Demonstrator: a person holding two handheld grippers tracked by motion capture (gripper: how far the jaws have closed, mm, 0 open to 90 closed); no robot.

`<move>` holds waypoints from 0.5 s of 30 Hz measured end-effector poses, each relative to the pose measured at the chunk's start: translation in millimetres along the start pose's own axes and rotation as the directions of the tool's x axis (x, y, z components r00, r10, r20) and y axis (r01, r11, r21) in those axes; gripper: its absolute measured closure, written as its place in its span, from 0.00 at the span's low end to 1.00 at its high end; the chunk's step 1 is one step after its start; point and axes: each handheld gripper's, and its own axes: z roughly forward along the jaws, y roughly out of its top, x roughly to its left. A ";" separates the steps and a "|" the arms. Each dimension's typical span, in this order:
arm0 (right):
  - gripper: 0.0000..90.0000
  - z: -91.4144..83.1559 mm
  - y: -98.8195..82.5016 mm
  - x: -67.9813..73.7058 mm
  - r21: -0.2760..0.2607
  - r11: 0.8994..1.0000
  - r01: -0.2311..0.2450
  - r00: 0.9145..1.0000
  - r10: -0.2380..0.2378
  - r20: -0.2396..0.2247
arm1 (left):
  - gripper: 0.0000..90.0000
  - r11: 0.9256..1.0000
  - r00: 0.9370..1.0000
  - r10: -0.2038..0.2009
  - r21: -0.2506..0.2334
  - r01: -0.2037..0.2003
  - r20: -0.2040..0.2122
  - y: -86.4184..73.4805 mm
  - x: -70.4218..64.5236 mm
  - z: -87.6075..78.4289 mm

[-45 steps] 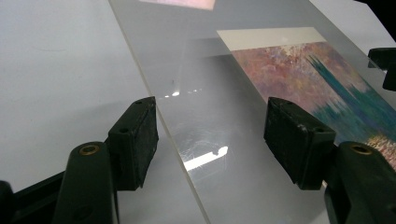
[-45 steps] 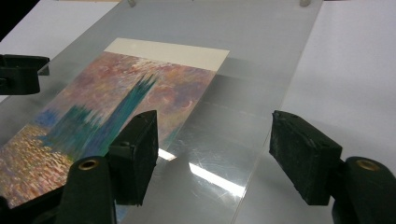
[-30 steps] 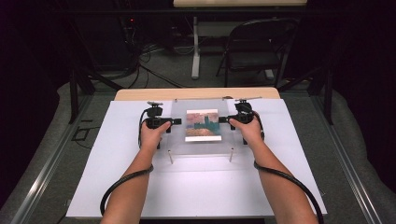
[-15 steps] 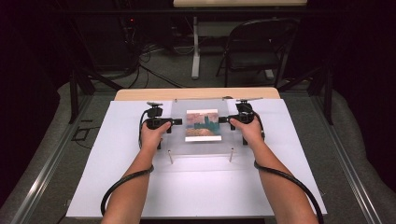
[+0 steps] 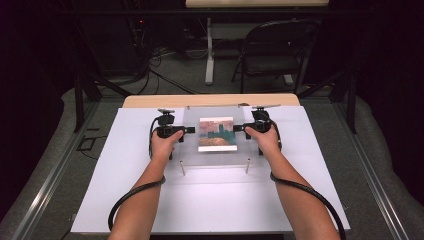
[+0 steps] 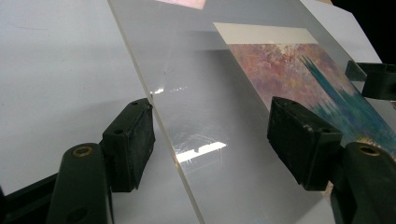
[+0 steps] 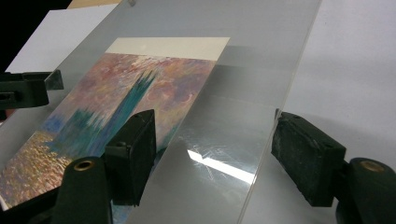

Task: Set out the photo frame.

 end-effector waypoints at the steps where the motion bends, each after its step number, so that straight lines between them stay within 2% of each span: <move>1: 0.34 0.0 0.0 0.3 0.000 1.000 0.000 1.000 0.000 0.002 | 0.36 1.000 1.000 0.000 0.000 0.000 -0.004 0.4 -0.9 -0.2; 11: 0.34 -3.2 1.1 3.7 -0.008 1.000 0.012 1.000 -0.012 0.012 | 0.36 1.000 1.000 0.012 -0.001 -0.012 -0.011 2.8 -4.5 -3.4; 15: 0.34 -6.2 3.0 8.0 -0.020 0.999 0.035 0.999 -0.034 0.018 | 0.36 0.999 1.000 0.023 -0.022 -0.023 -0.019 4.1 -6.8 -7.8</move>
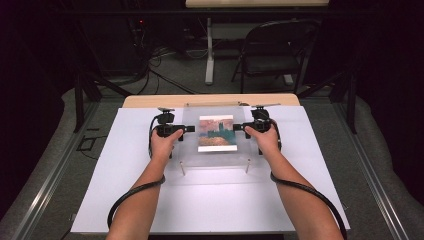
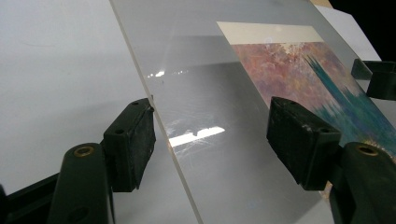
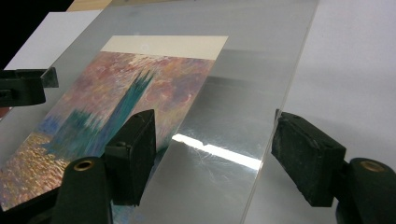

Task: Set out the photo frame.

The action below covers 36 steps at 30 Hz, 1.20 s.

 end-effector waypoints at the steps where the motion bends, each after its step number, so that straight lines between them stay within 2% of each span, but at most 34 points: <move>1: 0.34 -1.1 0.6 1.3 -0.002 1.000 0.005 1.000 -0.005 0.003 | 0.37 1.000 1.000 0.005 -0.006 -0.005 -0.003 0.3 -0.5 -1.1; 8: 0.34 -6.4 1.6 7.0 -0.029 0.999 0.032 0.999 -0.032 0.008 | 0.39 1.000 1.000 0.017 -0.026 -0.017 -0.010 1.0 -4.0 -7.7; 20: 0.37 -21.1 0.2 15.0 -0.075 0.994 0.073 0.997 -0.072 0.015 | 0.48 0.997 1.000 0.013 -0.070 -0.013 -0.002 0.9 -10.5 -23.3; 27: 0.37 -30.8 0.2 21.4 -0.100 0.988 0.121 0.993 -0.120 0.023 | 0.51 0.996 0.999 0.036 -0.080 -0.036 -0.010 1.6 -16.3 -33.0; 36: 0.41 -46.6 0.4 29.4 -0.116 0.980 0.161 0.987 -0.159 0.031 | 0.54 0.993 0.997 0.079 -0.090 -0.080 -0.014 2.6 -26.3 -49.9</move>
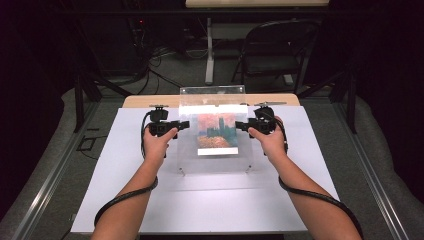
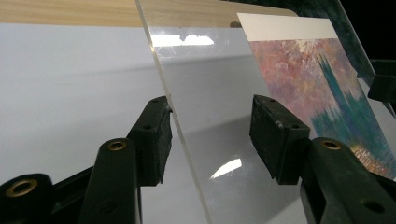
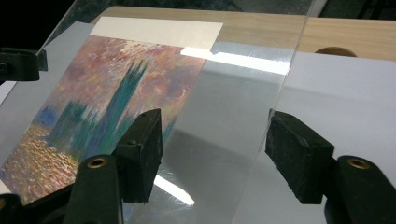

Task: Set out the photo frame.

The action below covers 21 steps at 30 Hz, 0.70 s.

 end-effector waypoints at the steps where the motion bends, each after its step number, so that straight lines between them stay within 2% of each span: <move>1: 0.42 -3.8 0.2 1.9 -0.006 1.000 0.012 1.000 -0.012 -0.001 | 0.56 1.000 1.000 0.007 -0.005 -0.007 0.006 -0.2 -1.3 -4.5; 7: 0.47 -14.4 1.5 5.9 -0.021 0.999 0.028 1.000 -0.028 0.000 | 0.61 0.999 1.000 0.023 -0.024 -0.022 0.019 -1.2 -4.4 -16.0; 12: 0.51 -26.9 1.7 11.5 -0.037 0.998 0.047 0.999 -0.047 0.001 | 0.64 0.998 0.998 0.052 -0.036 -0.051 0.031 -2.3 -9.0 -27.4; 21: 0.56 -43.9 2.8 20.0 -0.041 0.995 0.090 0.996 -0.089 0.012 | 0.67 0.995 0.995 0.092 -0.050 -0.091 0.032 -4.7 -17.5 -42.5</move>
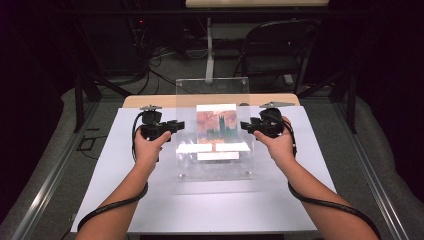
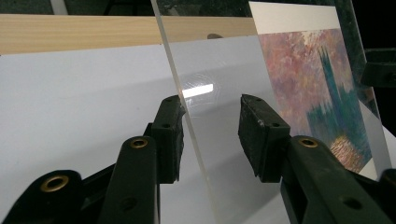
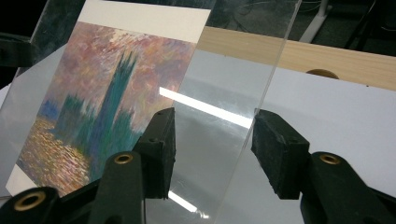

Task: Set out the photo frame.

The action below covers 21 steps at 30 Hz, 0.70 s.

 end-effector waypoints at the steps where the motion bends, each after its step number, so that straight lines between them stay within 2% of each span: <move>1: 0.56 -1.6 0.2 1.1 0.001 1.000 0.005 1.000 -0.005 0.002 | 0.68 1.000 1.000 0.005 0.001 -0.005 0.000 -0.1 -1.0 -1.8; 7: 0.62 -14.6 0.9 5.2 -0.001 1.000 0.006 1.000 -0.006 -0.003 | 0.71 1.000 1.000 0.025 -0.011 -0.025 0.006 -1.9 -7.1 -13.0; 21: 0.72 -44.9 -3.2 18.9 -0.018 0.998 0.063 0.998 -0.063 -0.007 | 0.78 0.997 0.997 0.070 -0.043 -0.069 0.028 -12.5 -21.5 -40.1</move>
